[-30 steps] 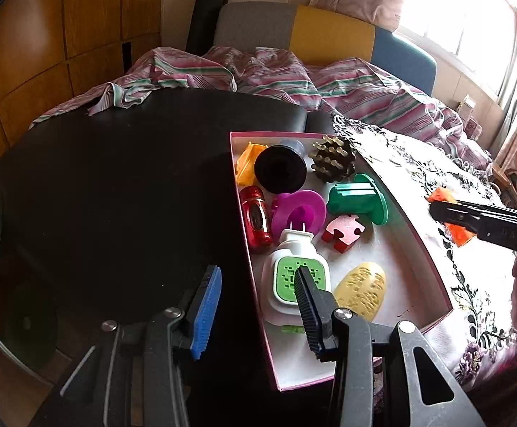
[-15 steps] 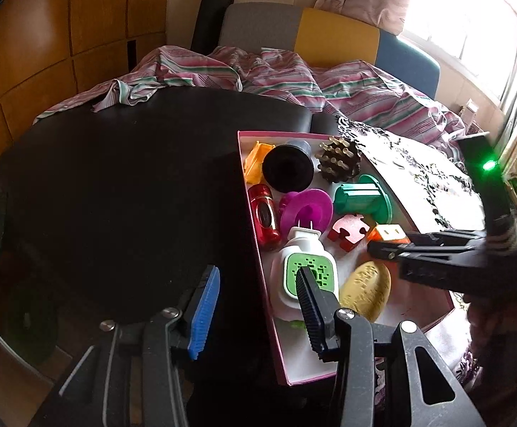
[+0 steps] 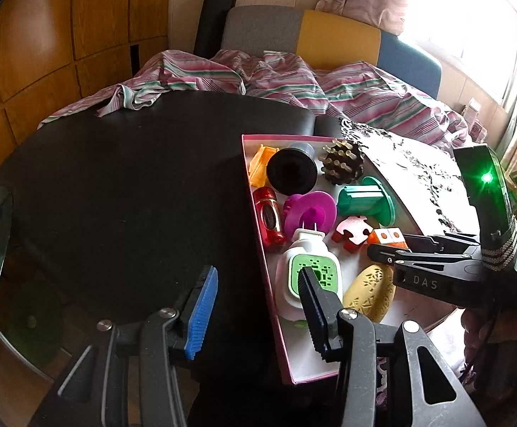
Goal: Organize rigid objects
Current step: 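Carry the orange cubes into the tray with the right tool, then open the right tool and withdraw it from the cubes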
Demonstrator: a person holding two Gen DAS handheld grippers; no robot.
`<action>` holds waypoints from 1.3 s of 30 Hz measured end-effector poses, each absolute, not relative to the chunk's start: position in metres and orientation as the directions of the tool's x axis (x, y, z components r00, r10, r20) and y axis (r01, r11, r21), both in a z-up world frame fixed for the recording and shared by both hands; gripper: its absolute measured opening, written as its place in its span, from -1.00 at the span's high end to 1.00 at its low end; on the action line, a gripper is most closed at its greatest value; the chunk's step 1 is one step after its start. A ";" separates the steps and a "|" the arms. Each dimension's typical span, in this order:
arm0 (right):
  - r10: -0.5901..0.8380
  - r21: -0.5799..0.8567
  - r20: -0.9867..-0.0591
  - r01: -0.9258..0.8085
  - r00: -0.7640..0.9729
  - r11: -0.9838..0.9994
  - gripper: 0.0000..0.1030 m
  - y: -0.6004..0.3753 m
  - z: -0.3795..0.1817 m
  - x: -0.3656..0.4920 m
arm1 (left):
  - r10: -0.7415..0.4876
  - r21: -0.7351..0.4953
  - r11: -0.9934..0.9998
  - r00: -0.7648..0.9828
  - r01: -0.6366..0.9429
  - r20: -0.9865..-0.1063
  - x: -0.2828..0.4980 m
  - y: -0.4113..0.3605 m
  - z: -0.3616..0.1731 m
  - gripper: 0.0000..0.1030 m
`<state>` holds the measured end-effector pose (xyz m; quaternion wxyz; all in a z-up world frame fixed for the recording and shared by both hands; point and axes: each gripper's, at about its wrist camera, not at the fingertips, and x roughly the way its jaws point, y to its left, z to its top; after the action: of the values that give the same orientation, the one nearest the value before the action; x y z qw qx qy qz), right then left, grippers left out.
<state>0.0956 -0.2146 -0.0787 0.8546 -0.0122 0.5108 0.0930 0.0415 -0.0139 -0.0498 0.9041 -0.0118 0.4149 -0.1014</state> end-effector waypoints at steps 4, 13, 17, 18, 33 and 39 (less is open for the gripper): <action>0.127 0.055 -0.877 -0.167 0.463 0.984 0.17 -0.212 -0.078 0.093 | -0.193 -0.105 0.979 0.636 0.174 -0.747 0.041 -0.014 -0.050 0.07; 0.118 0.055 -0.873 -0.144 0.473 0.988 0.14 -0.214 -0.076 0.088 | -0.191 -0.103 0.980 0.638 0.172 -0.746 0.040 -0.015 -0.049 0.04; 0.120 0.067 -0.860 -0.125 0.496 0.990 0.06 -0.217 -0.070 0.080 | -0.176 -0.093 0.983 0.645 0.161 -0.743 0.039 -0.015 -0.047 -0.05; 0.120 0.067 -0.853 -0.122 0.508 0.990 0.02 -0.217 -0.068 0.078 | -0.172 -0.090 0.983 0.648 0.158 -0.742 0.038 -0.015 -0.046 -0.09; 0.019 0.051 -0.735 0.027 0.678 0.998 -0.20 -0.213 -0.034 0.029 | -0.136 -0.097 0.991 0.733 0.096 -0.666 0.018 -0.013 -0.013 -0.99; 0.019 0.051 -0.733 0.028 0.680 0.998 -0.20 -0.210 -0.032 0.022 | -0.083 -0.065 0.996 0.741 0.053 -0.666 0.012 -0.016 -0.007 -0.99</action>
<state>0.0220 -0.2097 -0.0320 0.9162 0.0289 0.3997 -0.0025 0.0118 -0.0165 -0.0070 0.9329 -0.0210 0.3577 -0.0367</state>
